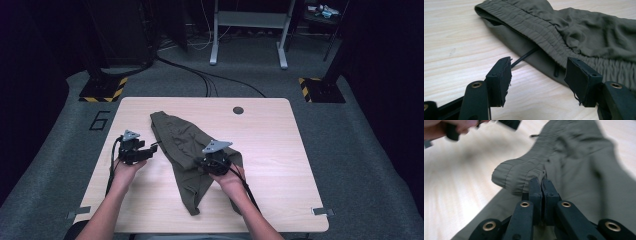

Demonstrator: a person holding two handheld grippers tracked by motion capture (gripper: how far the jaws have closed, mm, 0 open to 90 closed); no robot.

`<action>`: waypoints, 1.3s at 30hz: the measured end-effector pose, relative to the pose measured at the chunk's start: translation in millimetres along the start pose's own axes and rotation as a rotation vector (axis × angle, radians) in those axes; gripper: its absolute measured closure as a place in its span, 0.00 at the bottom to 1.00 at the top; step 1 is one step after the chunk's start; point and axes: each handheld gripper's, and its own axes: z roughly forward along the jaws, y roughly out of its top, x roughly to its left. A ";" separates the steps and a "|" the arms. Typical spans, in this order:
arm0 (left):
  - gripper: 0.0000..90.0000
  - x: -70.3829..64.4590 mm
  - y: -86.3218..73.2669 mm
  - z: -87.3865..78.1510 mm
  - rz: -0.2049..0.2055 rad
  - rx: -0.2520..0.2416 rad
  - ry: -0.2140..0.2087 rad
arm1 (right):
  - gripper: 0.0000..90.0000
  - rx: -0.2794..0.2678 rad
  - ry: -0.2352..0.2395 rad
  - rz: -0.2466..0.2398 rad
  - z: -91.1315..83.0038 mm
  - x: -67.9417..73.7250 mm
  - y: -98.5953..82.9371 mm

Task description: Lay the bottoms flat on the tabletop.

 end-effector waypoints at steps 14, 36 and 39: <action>0.43 -54.1 -10.1 28.3 -0.021 0.021 0.013 | 0.97 -0.046 -0.134 0.040 -26.0 -60.1 16.7; 0.40 -108.8 -38.8 48.5 -0.012 0.016 0.002 | 0.97 -0.049 -0.274 0.089 -40.2 -124.8 14.6; 0.41 -113.3 -40.9 46.4 0.023 0.029 0.021 | 0.97 -0.052 -0.287 0.085 -40.3 -131.3 14.8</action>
